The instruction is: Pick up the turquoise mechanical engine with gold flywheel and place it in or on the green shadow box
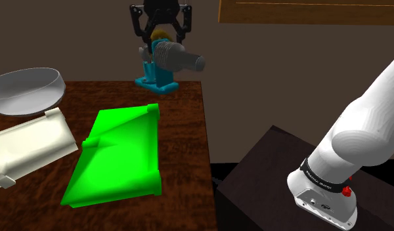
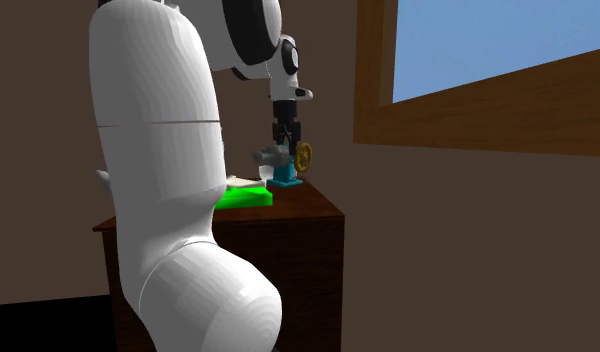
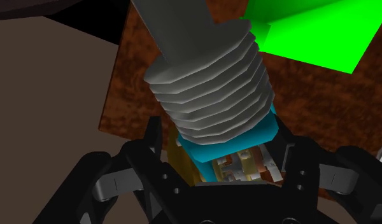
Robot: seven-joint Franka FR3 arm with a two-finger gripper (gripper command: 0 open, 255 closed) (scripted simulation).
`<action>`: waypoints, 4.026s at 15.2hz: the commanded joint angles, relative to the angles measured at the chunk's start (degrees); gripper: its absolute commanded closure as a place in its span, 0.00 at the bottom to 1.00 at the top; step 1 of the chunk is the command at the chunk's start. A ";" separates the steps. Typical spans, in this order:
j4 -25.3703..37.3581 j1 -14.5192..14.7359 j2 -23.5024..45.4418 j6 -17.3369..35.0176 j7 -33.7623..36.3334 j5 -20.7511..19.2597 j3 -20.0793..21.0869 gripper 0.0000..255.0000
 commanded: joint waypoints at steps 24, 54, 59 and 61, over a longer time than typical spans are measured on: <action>47.60 27.71 29.84 -23.74 28.18 -20.81 10.79 1.00; 14.36 16.27 17.76 -1.10 26.97 -11.78 11.24 0.00; 19.96 17.53 19.17 -5.59 27.29 -12.76 11.39 0.00; 25.84 19.16 21.01 -9.99 27.68 -14.09 11.50 0.00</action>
